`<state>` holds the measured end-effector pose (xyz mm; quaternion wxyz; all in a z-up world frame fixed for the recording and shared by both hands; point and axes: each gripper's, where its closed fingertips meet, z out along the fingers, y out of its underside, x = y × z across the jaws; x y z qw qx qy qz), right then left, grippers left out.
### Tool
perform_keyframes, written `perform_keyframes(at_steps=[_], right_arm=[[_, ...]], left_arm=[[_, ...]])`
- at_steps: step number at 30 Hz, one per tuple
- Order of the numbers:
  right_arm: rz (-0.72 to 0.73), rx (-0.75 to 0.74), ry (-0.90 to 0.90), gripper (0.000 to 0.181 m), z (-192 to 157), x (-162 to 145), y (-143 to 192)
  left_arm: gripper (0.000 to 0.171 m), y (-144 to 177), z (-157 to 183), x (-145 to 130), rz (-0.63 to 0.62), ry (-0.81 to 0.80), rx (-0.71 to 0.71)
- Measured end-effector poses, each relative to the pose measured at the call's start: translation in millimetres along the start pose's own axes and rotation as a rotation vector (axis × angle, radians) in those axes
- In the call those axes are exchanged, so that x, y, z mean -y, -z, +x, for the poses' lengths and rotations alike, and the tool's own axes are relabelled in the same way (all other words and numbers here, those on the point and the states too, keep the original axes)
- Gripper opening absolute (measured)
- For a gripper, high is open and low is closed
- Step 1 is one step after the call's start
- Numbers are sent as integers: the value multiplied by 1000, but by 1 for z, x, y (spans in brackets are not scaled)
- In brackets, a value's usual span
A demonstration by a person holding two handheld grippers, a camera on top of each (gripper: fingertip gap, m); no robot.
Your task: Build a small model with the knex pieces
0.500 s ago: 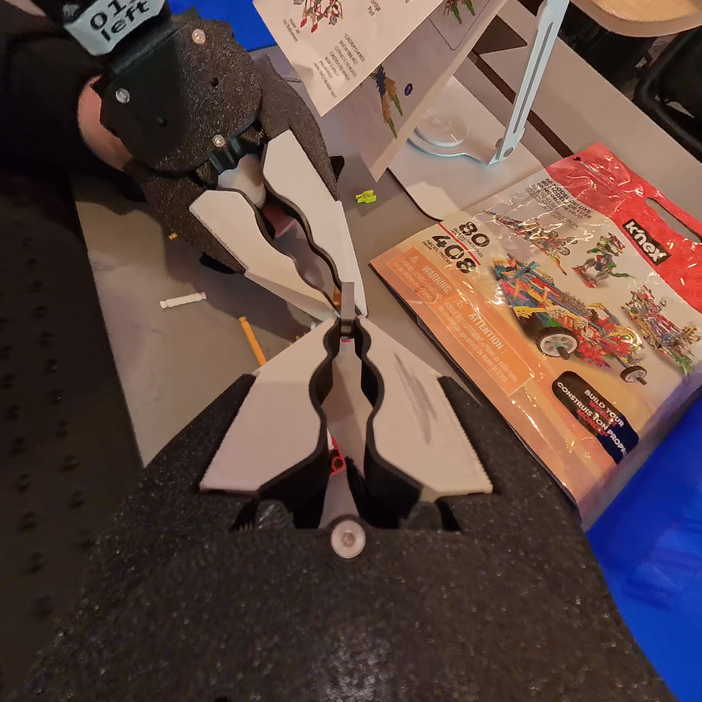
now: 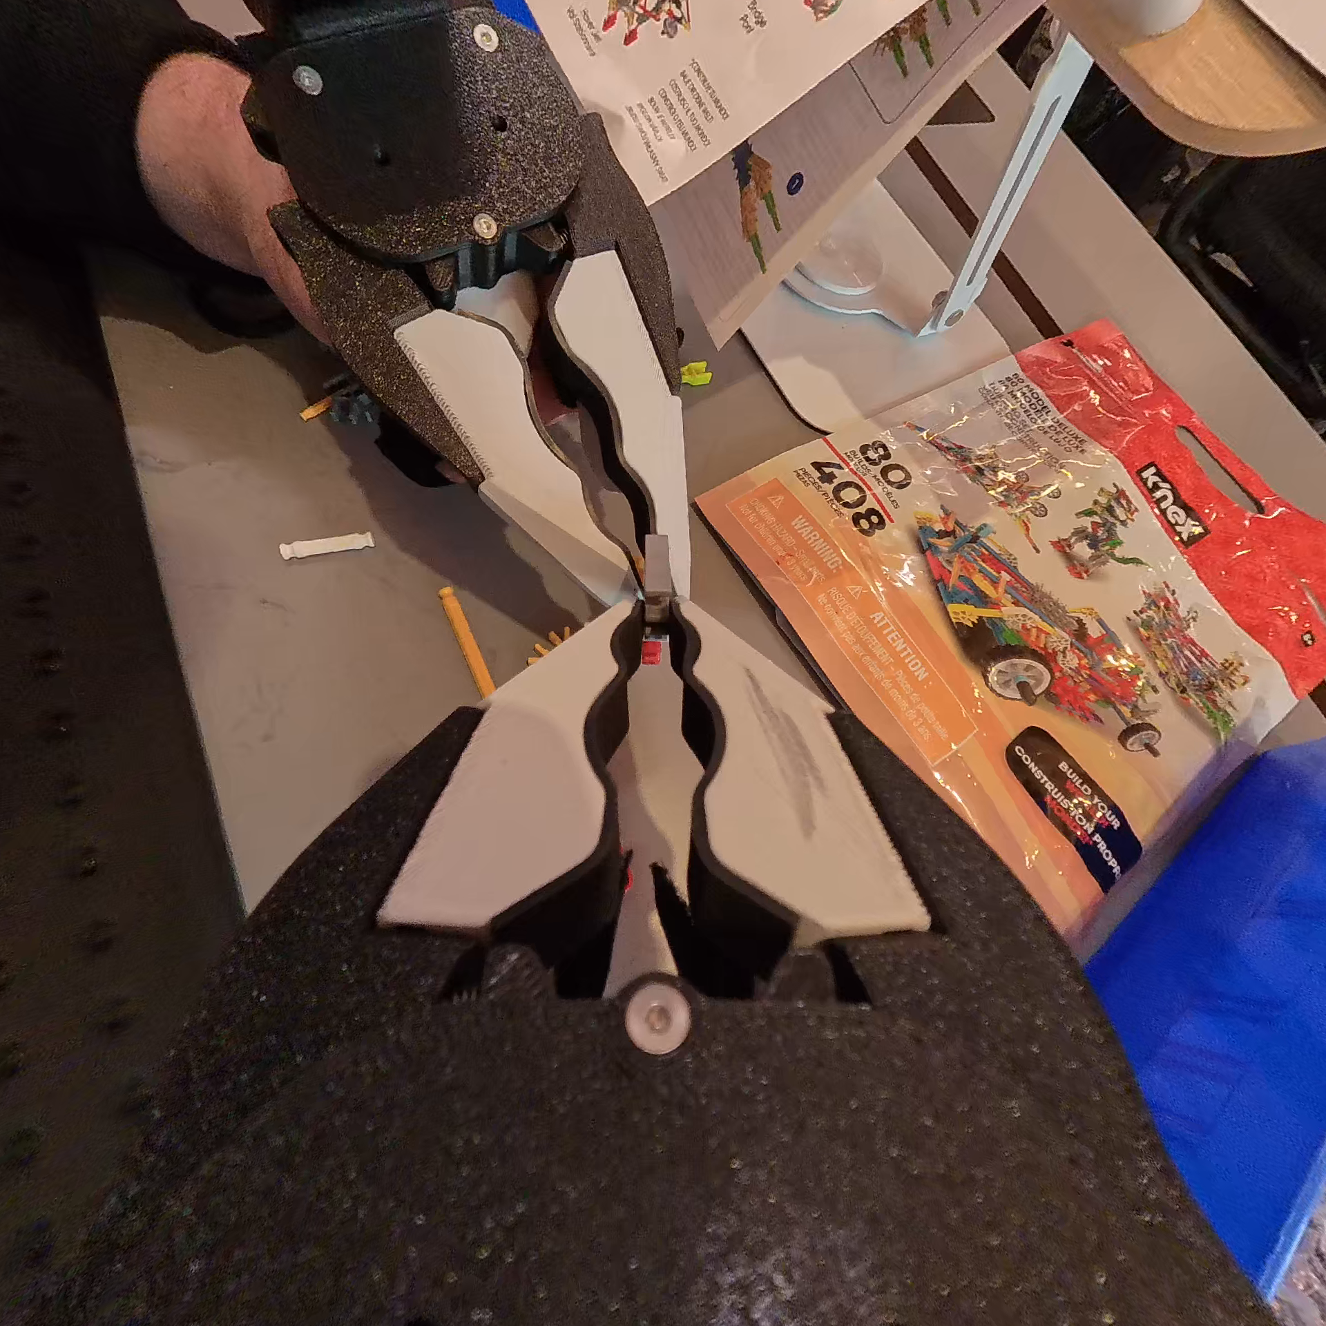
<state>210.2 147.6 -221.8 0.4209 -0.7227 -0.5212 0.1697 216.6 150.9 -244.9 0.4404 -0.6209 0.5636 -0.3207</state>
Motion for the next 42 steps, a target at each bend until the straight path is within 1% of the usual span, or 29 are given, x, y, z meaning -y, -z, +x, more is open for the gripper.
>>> perform_keyframes(at_steps=[2, 4, 5, 6, 7, 8, 10, 13, 15, 18, 19, 24, 26, 29, 32, 36, 39, 42], right_arm=[[8, -1, -8, 5, 1, 1, 1], [21, 8, -33, 5, 2, 0, 1], [28, 16, -46, 5, 2, 0, 2], [34, 30, -62, 5, 2, -2, 2], [40, 40, -81, 5, 3, -4, 3], [46, 44, -99, 5, 5, -6, 5], [54, 45, -119, 5, 8, -10, 8], [67, 49, -117, 5, 8, -10, 12], [74, 51, -102, 5, 6, -7, 14], [68, 50, -66, 5, 3, -4, 14], [65, 45, -57, 5, 4, -4, 14], [66, 51, -38, 5, 2, -4, 14], [68, 69, -30, 5, -1, -3, 15], [70, 96, -21, 5, -4, -3, 19], [70, 122, -18, 5, -7, -2, 23], [85, 150, -24, 5, -11, 3, 25], [91, 155, -37, 5, -12, 5, 23], [98, 137, -53, 5, -9, 6, 22]], left_arm=[[7, 1, -1, 2, 16, 16, -8], [13, 3, 0, 4, 19, 31, -30], [22, 5, -1, 4, 21, 31, -29], [39, 6, -2, 3, 14, 30, -26], [45, 9, 1, 3, 16, 33, -51], [47, 13, 4, 7, 38, 51, -83], [51, 19, 2, 12, 65, 94, -98], [52, 15, 1, 2, 8, 70, -90], [51, 6, 2, -9, -42, 46, -72], [34, -1, 7, -12, -60, 14, -63], [31, -2, 9, -12, -61, 12, -70], [30, -3, 11, -13, -48, 37, -95], [31, -1, 16, -12, -33, 52, -140], [38, 8, 22, -3, 31, 85, -227], [39, 13, 18, 0, 52, 107, -241], [30, 7, 24, -6, 24, 78, -239], [15, 3, 23, -5, 19, 51, -198], [14, 2, 20, -4, 35, 84, -191]])
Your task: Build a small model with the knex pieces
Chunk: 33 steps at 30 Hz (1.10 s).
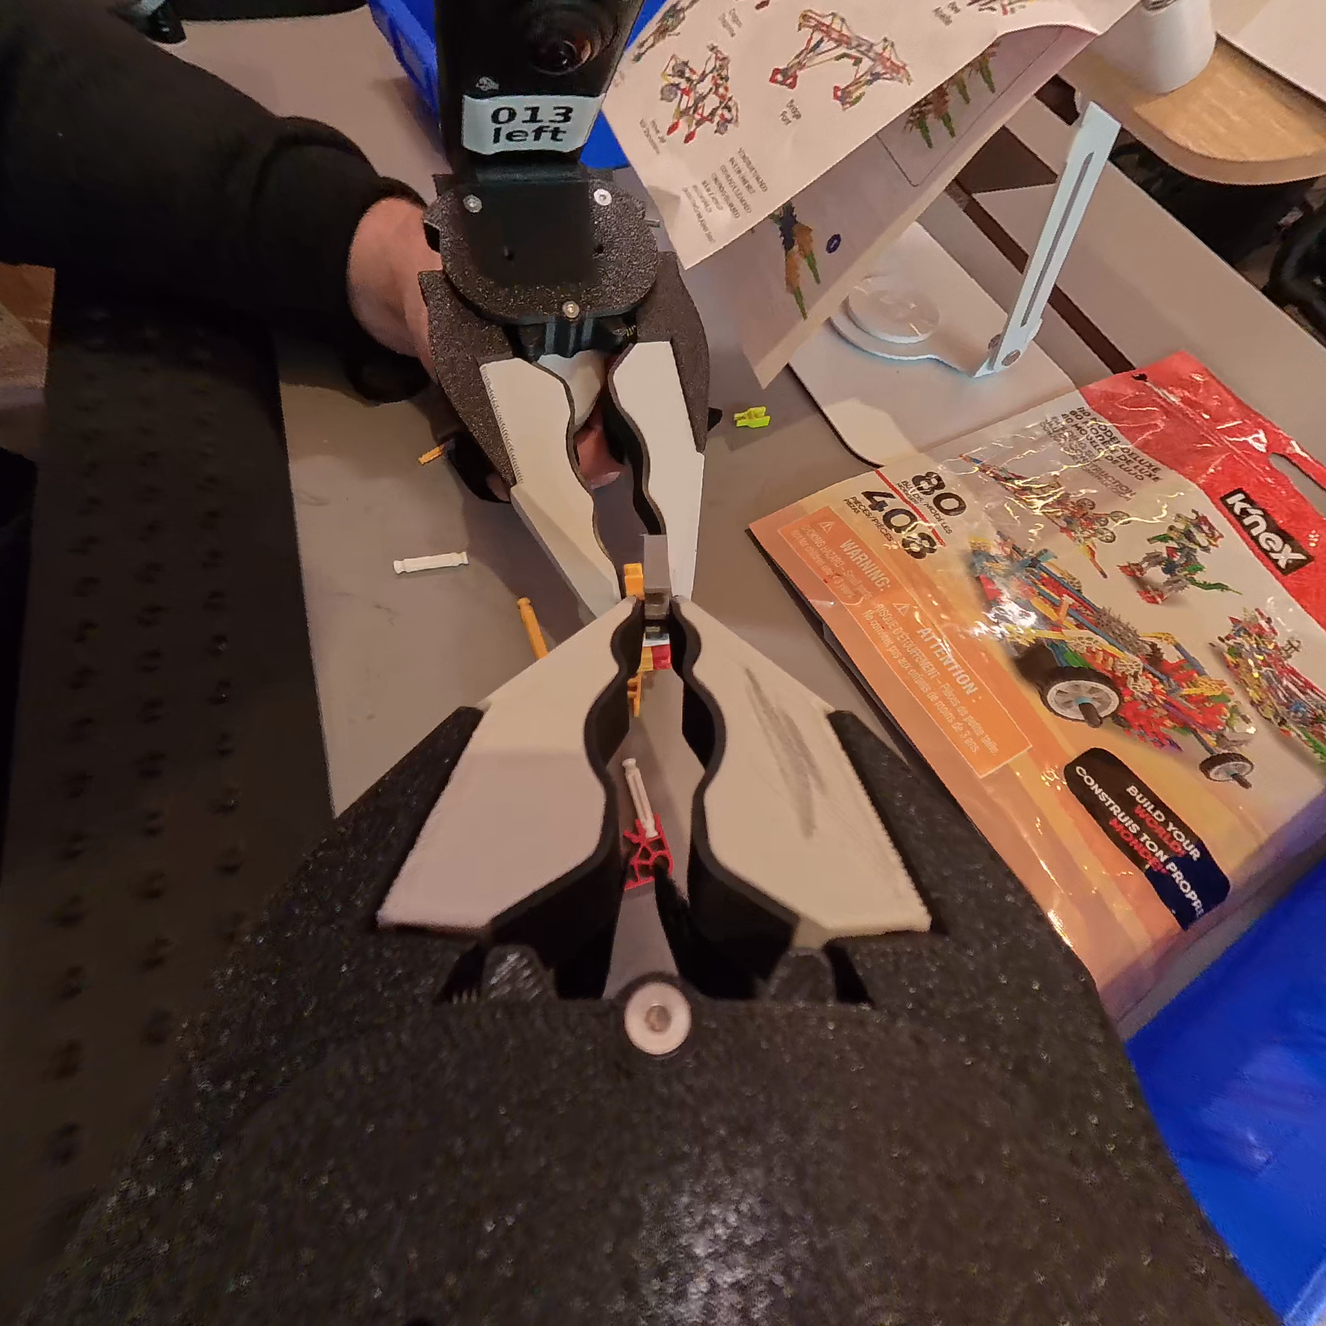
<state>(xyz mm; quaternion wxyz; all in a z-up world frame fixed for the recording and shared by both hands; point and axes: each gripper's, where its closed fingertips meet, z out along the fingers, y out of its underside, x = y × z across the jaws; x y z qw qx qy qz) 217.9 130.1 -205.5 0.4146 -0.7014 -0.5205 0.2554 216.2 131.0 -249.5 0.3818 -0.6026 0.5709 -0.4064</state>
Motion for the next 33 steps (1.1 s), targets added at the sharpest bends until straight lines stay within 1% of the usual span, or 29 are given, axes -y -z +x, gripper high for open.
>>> perform_keyframes(at_steps=[6, 9, 11, 13, 17, 19, 22, 31, 33], right_arm=[[-20, -84, 28, 9, 8, 2, -2], [-26, -83, 48, 7, 7, 2, -3], [-16, -77, 32, 8, 6, 3, -4], [-13, -74, 14, 14, 6, 3, -5], [5, -72, 13, 15, 5, 4, -7], [21, -74, 21, 9, 5, 6, -7], [37, -82, 43, 7, 4, 9, -6], [48, -141, 118, 7, 6, 14, -5], [56, -139, 105, 8, 8, 13, -5]], left_arm=[[13, 0, -2, 2, -4, 24, 11], [13, 0, -3, 2, -11, 17, 21], [13, 0, -3, 1, -15, 14, 19], [12, -1, -2, 0, -19, 17, 13], [12, -2, 1, 0, -19, 12, 1], [12, -2, 2, 0, -18, 13, -7], [12, -1, 2, 2, -9, 26, -10], [12, 2, 2, 7, 15, 98, -40], [12, 2, 1, 7, 12, 113, -37]])
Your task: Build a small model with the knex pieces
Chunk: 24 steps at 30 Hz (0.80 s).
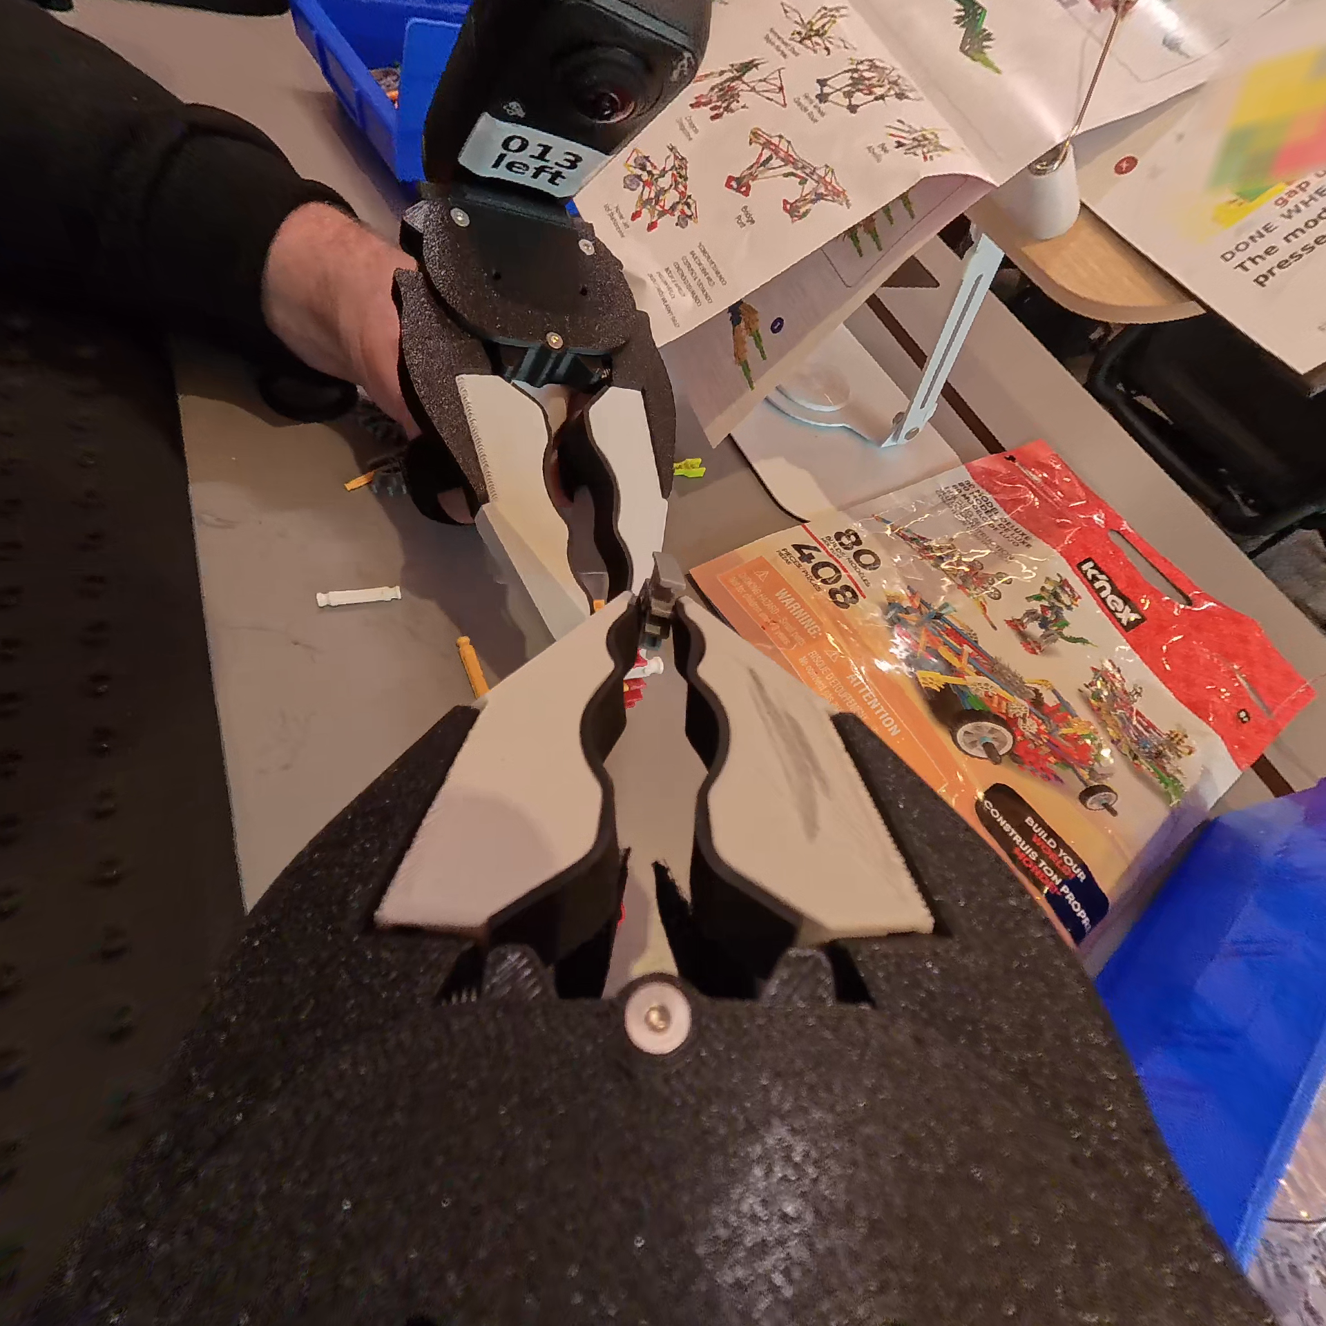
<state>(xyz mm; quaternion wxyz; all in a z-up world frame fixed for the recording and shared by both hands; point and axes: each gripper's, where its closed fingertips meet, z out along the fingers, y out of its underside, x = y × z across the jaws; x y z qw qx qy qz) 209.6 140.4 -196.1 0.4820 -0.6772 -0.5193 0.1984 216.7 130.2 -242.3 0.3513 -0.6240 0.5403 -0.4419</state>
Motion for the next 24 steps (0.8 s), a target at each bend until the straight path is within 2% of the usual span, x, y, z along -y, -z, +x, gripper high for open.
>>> perform_keyframes(at_steps=[5, 9, 17, 20, 24], right_arm=[[3, -34, 14, 8, 2, 2, 1], [-51, -120, 123, 9, 5, 1, -1], [-117, -196, 246, 11, 6, 0, -7], [-92, -182, 188, 11, 7, 1, -6], [25, -119, 6, 9, 9, 9, 0]], left_arm=[[12, 1, 0, 3, 8, 42, -10], [12, 0, -3, 1, 3, 69, -6], [12, 0, -6, -2, -7, 100, -7], [12, 0, -7, 0, 1, 81, 13], [12, 3, -6, 9, 20, 45, 36]])
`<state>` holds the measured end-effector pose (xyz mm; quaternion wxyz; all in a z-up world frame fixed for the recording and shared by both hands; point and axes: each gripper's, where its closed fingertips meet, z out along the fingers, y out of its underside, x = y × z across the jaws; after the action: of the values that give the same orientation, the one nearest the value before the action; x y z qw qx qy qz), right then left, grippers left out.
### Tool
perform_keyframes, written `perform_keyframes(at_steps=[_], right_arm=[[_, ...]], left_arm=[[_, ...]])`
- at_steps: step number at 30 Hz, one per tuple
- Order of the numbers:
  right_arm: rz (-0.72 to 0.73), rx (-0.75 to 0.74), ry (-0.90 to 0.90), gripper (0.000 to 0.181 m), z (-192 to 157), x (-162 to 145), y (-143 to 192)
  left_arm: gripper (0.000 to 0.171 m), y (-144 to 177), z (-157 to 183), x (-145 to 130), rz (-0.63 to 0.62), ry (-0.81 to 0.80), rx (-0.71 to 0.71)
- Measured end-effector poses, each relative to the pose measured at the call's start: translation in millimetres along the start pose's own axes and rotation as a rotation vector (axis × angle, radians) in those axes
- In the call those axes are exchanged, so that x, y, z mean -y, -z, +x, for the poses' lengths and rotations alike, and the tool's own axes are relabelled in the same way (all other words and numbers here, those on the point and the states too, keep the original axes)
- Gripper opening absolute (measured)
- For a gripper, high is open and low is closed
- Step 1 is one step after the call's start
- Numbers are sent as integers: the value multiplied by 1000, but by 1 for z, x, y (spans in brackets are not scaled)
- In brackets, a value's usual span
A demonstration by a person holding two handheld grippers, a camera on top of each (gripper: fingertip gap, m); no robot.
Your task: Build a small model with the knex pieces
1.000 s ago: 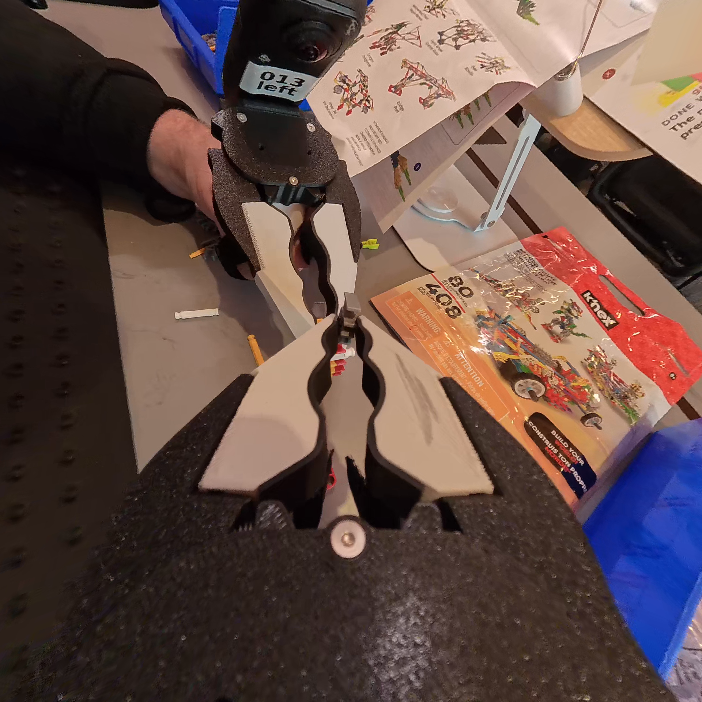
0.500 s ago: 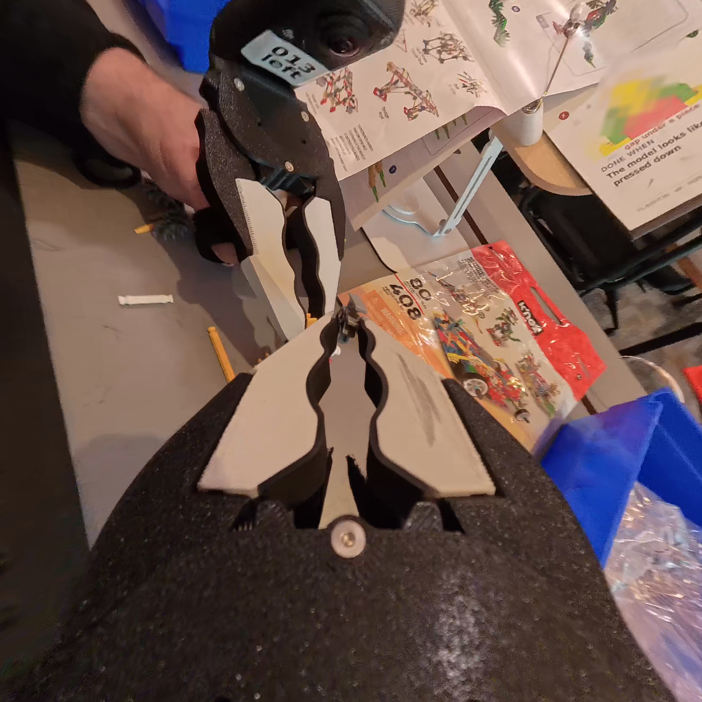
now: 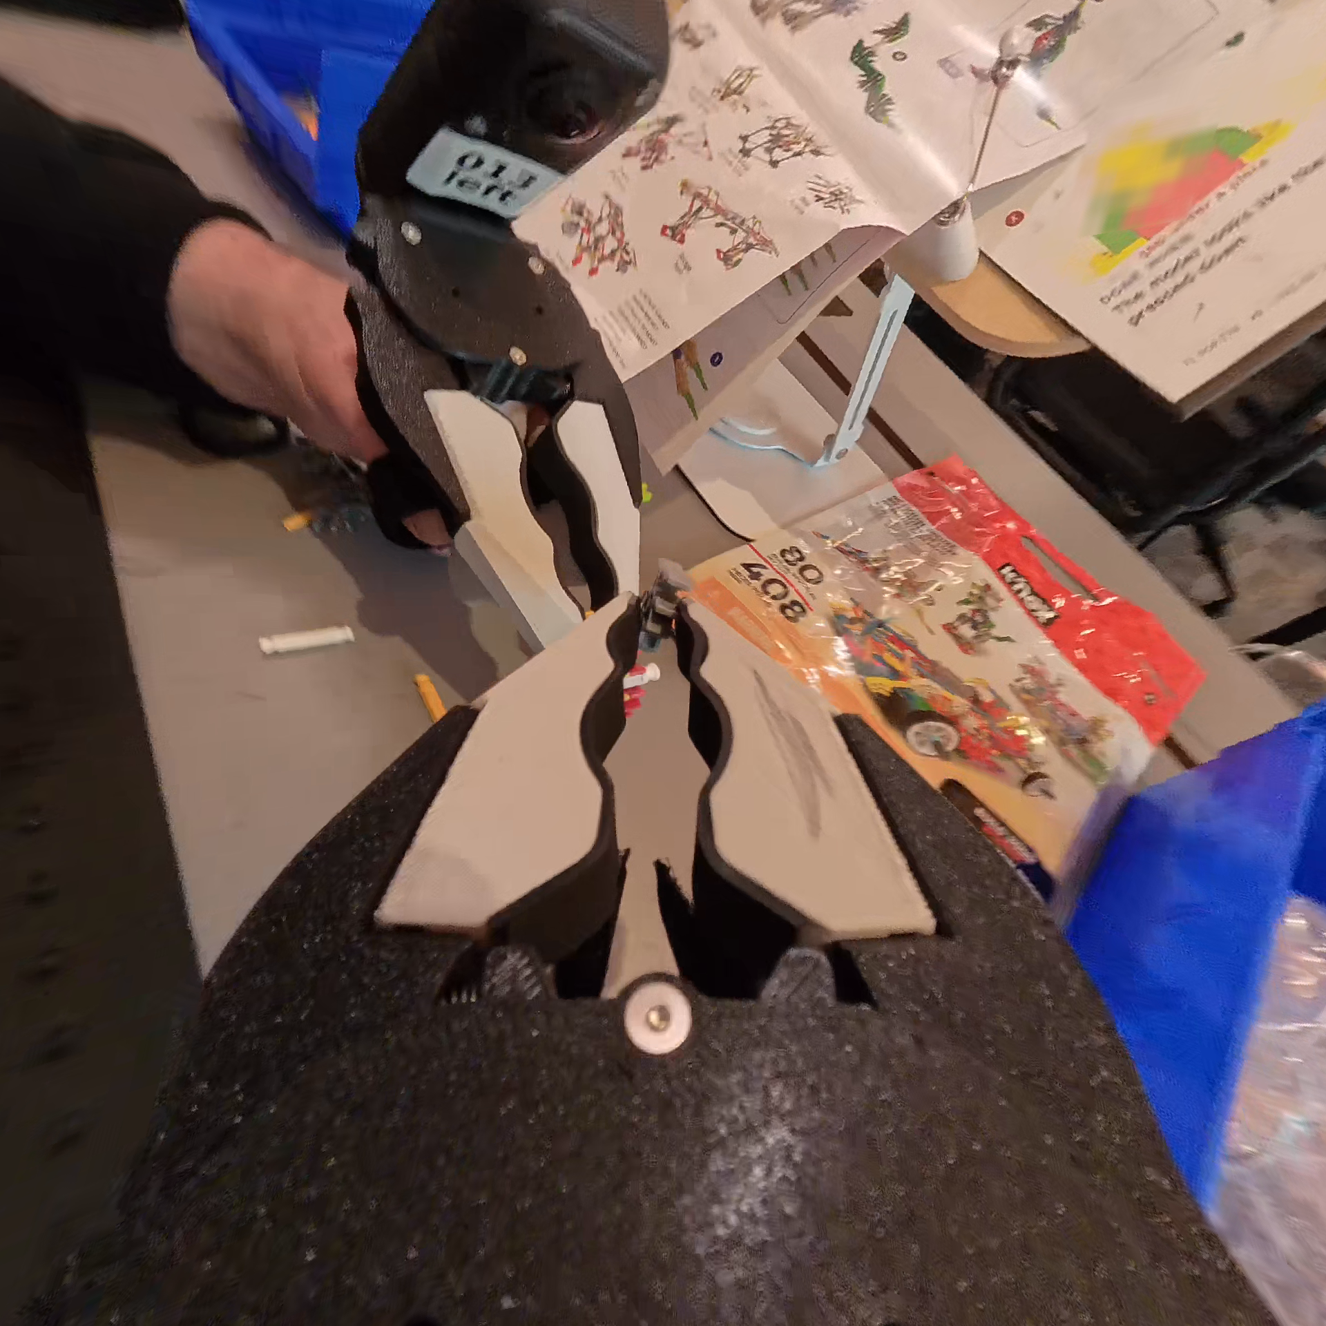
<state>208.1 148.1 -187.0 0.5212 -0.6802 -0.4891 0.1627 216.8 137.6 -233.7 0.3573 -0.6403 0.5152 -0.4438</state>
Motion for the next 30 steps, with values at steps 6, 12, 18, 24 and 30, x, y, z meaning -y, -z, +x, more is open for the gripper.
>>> perform_keyframes(at_steps=[6, 12, 18, 24, 30], right_arm=[[57, 33, -156, 6, 1, 7, 2], [-36, -106, 61, 9, 3, 1, -3], [57, 15, -135, 7, 0, 8, 0], [92, 175, -350, 7, -8, 2, 3], [141, 191, -390, 7, -11, 1, 2]], left_arm=[[12, 2, -1, 6, 11, -57, 49], [12, 0, -4, 1, -6, 22, 28], [12, 2, 5, 5, 11, 60, -46], [11, 0, 2, -5, -98, -192, 75], [11, -1, -1, -9, -128, -316, 135]])
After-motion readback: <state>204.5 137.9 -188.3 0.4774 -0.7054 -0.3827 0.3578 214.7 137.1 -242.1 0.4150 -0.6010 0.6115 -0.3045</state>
